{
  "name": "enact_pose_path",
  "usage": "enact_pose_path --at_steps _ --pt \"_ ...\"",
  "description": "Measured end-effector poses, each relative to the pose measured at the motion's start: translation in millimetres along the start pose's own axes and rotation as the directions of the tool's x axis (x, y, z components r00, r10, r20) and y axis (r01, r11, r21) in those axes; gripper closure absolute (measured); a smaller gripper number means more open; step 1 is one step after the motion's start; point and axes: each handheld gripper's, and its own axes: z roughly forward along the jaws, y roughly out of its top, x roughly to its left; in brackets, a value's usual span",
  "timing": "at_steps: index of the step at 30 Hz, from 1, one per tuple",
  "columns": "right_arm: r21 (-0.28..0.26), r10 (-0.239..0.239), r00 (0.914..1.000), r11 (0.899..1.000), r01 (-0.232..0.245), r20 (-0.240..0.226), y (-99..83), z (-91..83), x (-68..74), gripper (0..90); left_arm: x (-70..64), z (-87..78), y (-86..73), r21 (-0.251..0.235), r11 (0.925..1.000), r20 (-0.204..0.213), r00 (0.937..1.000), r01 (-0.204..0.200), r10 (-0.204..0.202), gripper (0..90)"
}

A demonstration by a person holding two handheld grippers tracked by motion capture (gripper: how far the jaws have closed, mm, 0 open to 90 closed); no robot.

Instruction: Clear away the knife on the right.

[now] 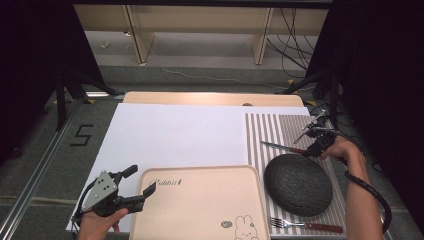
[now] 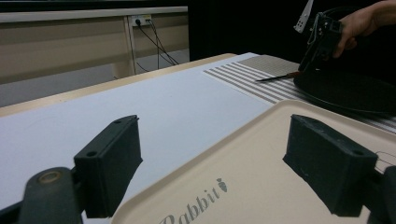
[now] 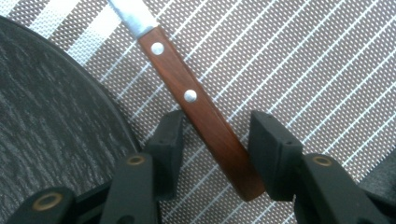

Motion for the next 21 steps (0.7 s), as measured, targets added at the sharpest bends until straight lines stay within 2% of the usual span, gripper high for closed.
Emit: enact_pose_path --at_steps 1,3,4,5,7,9,10,11,14,17,21 --pt "-0.002 0.013 0.9999 1.0 -0.013 -0.001 0.2 0.4 2.5 58.4 0.1 0.0 -0.1 0.0 1.0 0.0 1.0 0.0 0.0 17.5" --pt "0.004 -0.023 0.9997 1.0 0.023 0.005 2.1 0.2 2.2 59.4 0.1 0.0 0.0 -0.001 1.0 0.001 1.0 0.002 -0.002 17.6" --pt "-0.001 -0.021 0.9997 1.0 0.022 0.013 2.4 1.4 3.8 59.5 0.0 0.0 0.0 -0.001 1.0 0.002 1.0 0.002 -0.002 17.5" --pt "0.016 -0.024 0.9996 1.0 0.024 0.012 3.9 -0.3 4.8 59.7 0.0 0.1 -0.1 0.0 1.0 0.002 1.0 0.001 -0.001 17.6" --pt "0.019 -0.061 0.9977 0.998 0.06 0.03 7.1 0.2 6.3 60.5 -0.2 0.2 0.0 0.001 1.0 0.003 1.0 0.0 0.0 17.5" --pt "0.034 -0.053 0.9982 0.998 0.053 0.025 8.2 -0.1 8.0 60.9 -0.1 0.1 0.0 0.001 1.0 0.003 1.0 -0.001 0.001 17.6" --pt "0.036 -0.078 0.9965 0.996 0.077 0.032 9.3 0.1 8.0 61.0 -0.2 -0.1 0.1 0.001 1.0 0.003 1.0 0.0 0.0 17.6" --pt "0.036 -0.083 0.996 0.996 0.081 0.035 10.1 0.3 8.8 62.2 0.1 0.2 -0.1 -0.009 1.0 0.008 1.0 0.0 0.0 17.5" --pt "0.041 -0.087 0.996 0.995 0.086 0.023 11.3 0.4 10.7 67.0 0.0 -0.8 0.2 -0.004 1.0 0.002 1.0 0.002 -0.002 17.5" --pt "0.037 -0.119 0.9926 0.992 0.118 0.025 11.7 1.1 10.4 70.9 -0.2 -0.8 0.2 -0.004 1.0 0.002 1.0 0.002 -0.002 17.6" --pt "0.035 -0.13 0.9914 0.991 0.129 0.015 11.8 1.2 11.2 74.8 0.0 0.1 -0.1 -0.009 1.0 0.008 1.0 -0.001 0.001 17.6"
